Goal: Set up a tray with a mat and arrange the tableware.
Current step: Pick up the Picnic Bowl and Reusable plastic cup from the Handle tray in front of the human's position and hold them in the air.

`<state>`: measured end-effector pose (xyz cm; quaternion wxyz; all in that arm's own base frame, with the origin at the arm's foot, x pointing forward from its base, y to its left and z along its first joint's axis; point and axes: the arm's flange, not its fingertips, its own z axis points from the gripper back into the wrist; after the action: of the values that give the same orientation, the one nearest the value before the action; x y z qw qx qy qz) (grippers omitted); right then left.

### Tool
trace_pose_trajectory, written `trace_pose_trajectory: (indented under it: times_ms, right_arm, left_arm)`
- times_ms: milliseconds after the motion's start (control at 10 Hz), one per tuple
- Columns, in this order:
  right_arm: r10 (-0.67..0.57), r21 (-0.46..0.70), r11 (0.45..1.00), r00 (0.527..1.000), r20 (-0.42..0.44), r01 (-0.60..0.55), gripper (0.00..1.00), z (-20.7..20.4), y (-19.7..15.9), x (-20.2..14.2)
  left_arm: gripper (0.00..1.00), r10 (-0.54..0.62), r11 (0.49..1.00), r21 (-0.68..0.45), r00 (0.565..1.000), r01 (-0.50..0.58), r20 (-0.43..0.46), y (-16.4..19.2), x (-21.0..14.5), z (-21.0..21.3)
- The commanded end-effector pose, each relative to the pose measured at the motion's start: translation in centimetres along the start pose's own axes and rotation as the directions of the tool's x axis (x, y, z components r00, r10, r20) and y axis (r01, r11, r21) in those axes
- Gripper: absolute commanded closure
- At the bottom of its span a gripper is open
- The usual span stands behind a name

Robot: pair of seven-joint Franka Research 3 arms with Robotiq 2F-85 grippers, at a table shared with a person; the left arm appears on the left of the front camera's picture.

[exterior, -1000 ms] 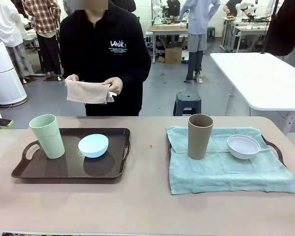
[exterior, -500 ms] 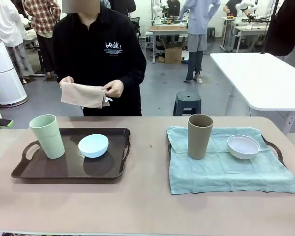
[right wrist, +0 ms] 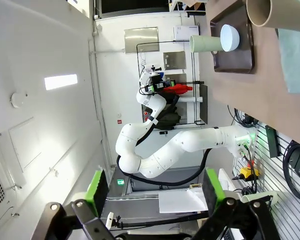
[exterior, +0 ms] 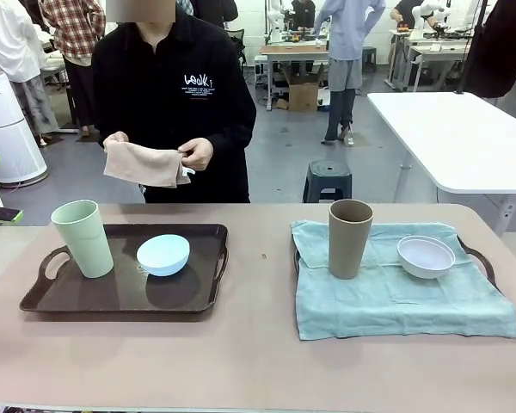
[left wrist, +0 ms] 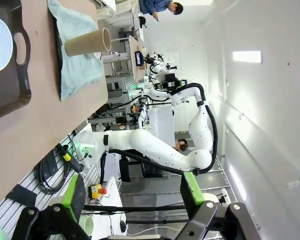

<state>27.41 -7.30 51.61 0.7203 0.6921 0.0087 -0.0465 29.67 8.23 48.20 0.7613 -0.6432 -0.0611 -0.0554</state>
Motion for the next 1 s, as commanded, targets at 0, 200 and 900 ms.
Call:
trace_pose_trajectory:
  times_ms: [0,200,900]
  right_arm:
    - [0.017,0.026,1.000,1.000,-0.001,-0.017,0.00,-0.22,0.08,0.13]
    - [0.017,0.026,1.000,1.000,-0.001,-0.017,0.00,-0.22,0.08,0.13]
    - [0.000,0.000,1.000,1.000,0.000,0.000,0.00,0.00,0.00,0.00]
  left_arm:
    - [0.00,-0.014,1.000,-0.014,1.000,0.014,0.007,-0.23,0.20,0.16]
    - [0.00,-0.014,1.000,-0.014,1.000,0.014,0.007,-0.23,0.20,0.16]
    - [0.00,-0.014,1.000,-0.014,1.000,0.014,0.007,-0.23,0.20,0.16]
